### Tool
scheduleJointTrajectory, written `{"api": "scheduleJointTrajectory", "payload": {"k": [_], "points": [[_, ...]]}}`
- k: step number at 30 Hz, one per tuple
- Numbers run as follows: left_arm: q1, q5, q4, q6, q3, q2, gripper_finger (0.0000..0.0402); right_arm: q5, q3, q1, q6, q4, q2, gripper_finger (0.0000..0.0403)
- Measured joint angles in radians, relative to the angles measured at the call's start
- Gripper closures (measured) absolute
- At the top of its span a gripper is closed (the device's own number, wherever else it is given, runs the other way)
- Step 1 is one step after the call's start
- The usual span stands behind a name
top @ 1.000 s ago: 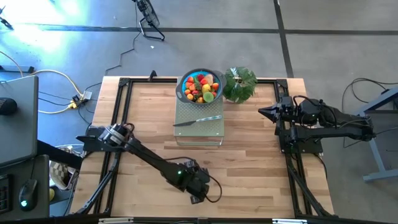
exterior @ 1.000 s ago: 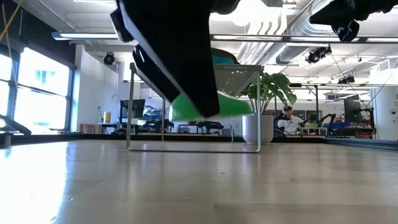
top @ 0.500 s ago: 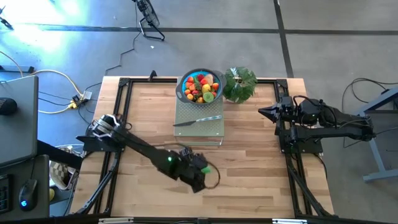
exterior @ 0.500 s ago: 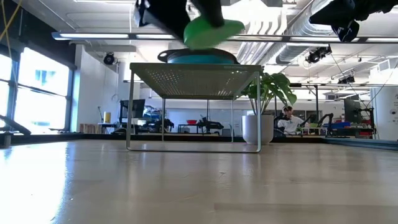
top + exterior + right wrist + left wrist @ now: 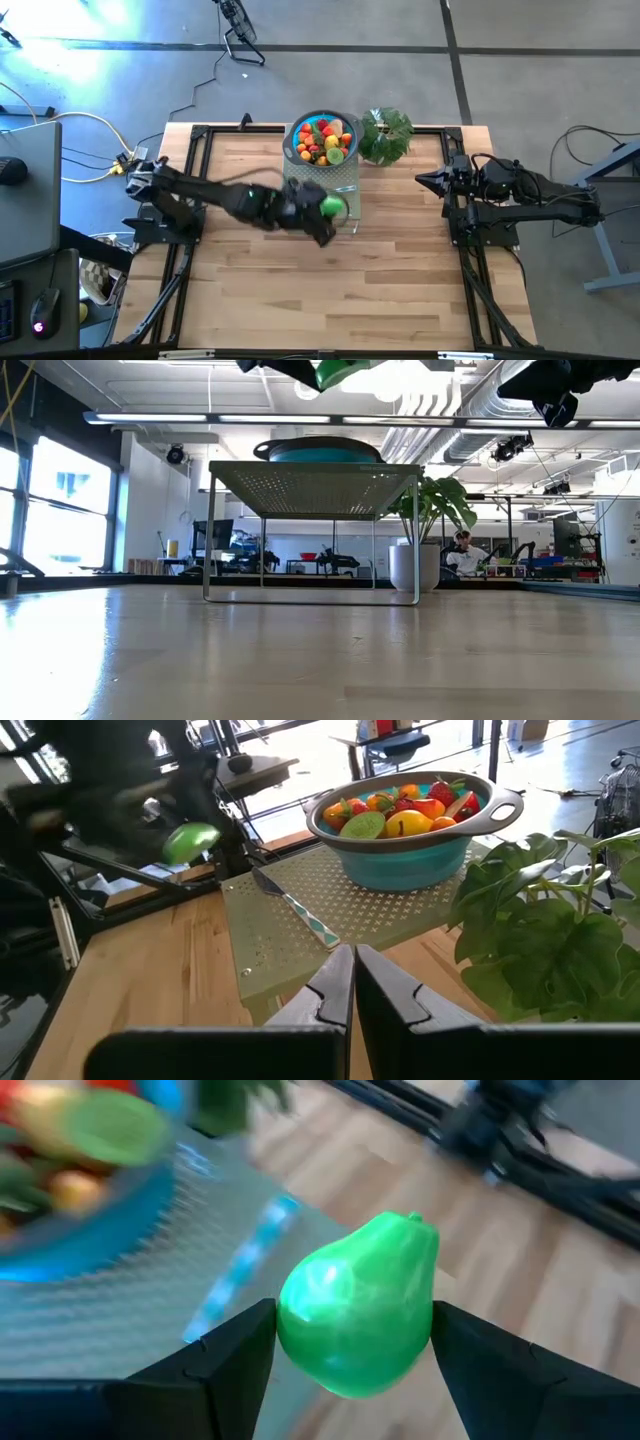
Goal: Pick & Place Fruit
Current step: Put the green pear in the blue bowl on the shelf
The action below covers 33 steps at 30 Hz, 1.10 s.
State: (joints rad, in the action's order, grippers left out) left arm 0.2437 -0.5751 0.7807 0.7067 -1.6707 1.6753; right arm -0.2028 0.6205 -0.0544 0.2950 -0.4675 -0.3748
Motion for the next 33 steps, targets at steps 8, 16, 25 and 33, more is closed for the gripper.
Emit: {"api": "scheduleJointTrajectory", "payload": {"k": [8,16,25,33], "points": [[-0.188,-0.047,-0.008,-0.014,0.000,-0.076,0.0149,-0.008,0.000,0.000,-0.008,0.000,0.000,0.0396],[-0.384,-0.037,-0.057,-0.106,0.000,-0.080,0.0149,-0.008,0.000,0.000,0.011,0.000,0.000,0.0396],[-0.515,0.040,-0.048,-0.127,0.000,-0.079,0.0149,-0.008,0.000,0.000,-0.007,0.000,0.000,0.0396],[-0.524,0.055,-0.049,-0.127,0.001,-0.067,0.0149,-0.028,0.000,0.000,-0.010,0.000,0.000,0.0396]]}}
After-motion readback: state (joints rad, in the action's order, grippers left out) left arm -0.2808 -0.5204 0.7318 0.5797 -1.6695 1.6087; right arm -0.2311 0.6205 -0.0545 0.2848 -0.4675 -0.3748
